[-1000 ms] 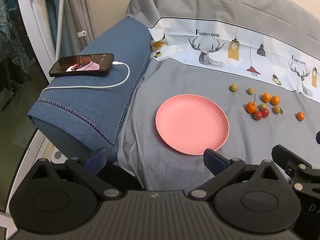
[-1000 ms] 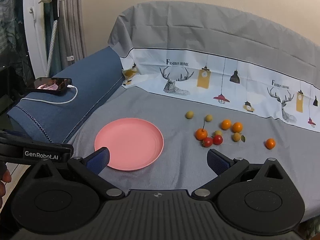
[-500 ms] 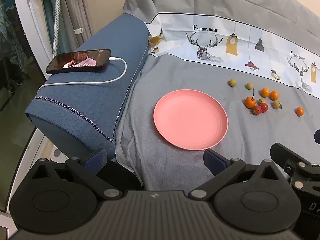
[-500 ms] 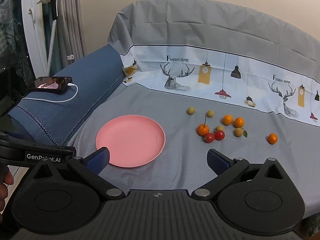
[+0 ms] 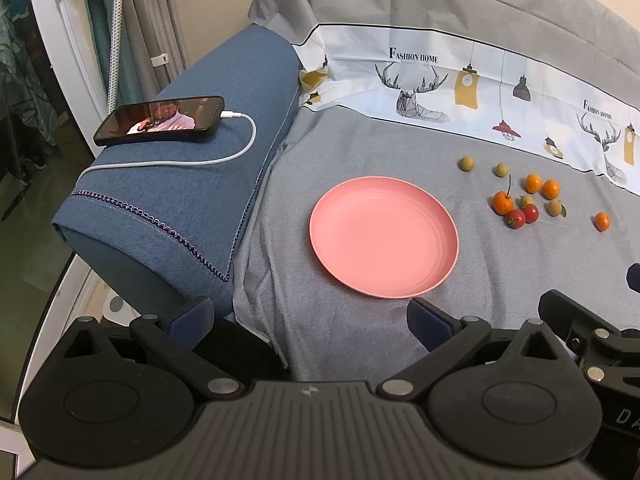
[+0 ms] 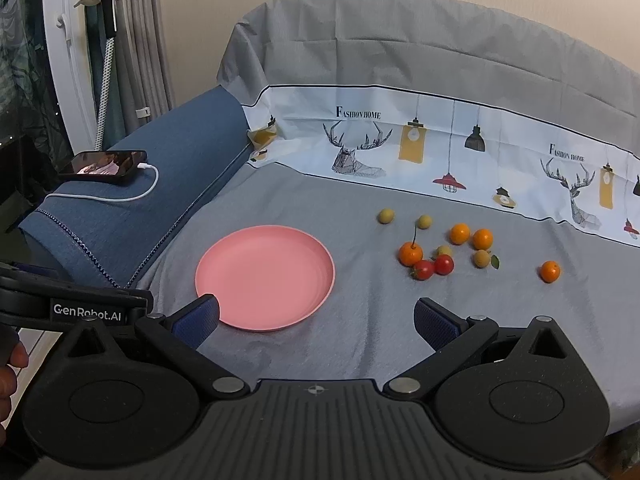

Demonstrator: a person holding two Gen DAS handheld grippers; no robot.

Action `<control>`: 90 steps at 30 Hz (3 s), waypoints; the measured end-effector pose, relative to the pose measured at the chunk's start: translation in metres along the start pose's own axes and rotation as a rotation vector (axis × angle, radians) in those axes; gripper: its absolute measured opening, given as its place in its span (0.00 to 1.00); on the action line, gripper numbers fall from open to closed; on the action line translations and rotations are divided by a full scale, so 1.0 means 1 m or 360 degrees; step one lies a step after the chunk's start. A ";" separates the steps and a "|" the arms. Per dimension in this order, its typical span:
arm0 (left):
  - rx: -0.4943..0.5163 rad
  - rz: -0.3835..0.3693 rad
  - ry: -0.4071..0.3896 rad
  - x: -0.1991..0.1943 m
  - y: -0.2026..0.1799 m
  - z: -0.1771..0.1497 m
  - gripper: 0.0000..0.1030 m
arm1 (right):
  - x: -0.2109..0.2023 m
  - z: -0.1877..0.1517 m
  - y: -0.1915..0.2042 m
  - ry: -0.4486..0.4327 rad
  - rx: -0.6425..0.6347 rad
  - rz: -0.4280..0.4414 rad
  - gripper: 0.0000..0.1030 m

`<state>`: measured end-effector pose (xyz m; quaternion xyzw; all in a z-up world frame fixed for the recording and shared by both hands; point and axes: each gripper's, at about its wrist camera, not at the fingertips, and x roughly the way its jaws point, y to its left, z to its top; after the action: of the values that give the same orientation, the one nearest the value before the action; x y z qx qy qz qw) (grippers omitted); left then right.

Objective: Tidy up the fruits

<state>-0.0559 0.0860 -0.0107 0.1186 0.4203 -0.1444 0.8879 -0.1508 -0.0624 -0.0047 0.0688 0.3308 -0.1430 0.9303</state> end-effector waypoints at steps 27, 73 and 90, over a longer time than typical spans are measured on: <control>0.0231 0.0045 0.0195 0.035 -0.059 0.010 1.00 | 0.033 -0.021 -0.073 0.0071 0.0410 0.0025 1.00; 0.0314 -0.0250 0.0478 0.295 -0.279 0.141 0.47 | 0.274 -0.045 -0.372 -0.0018 0.0636 -0.0906 0.66; 0.0219 -0.0308 0.0324 0.155 -0.207 0.141 0.39 | 0.175 0.001 -0.300 0.0086 0.0694 -0.0409 0.39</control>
<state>0.0643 -0.1774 -0.0629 0.1521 0.5067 -0.2449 0.8125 -0.1137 -0.3860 -0.1248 0.2291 0.3229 -0.3261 0.8585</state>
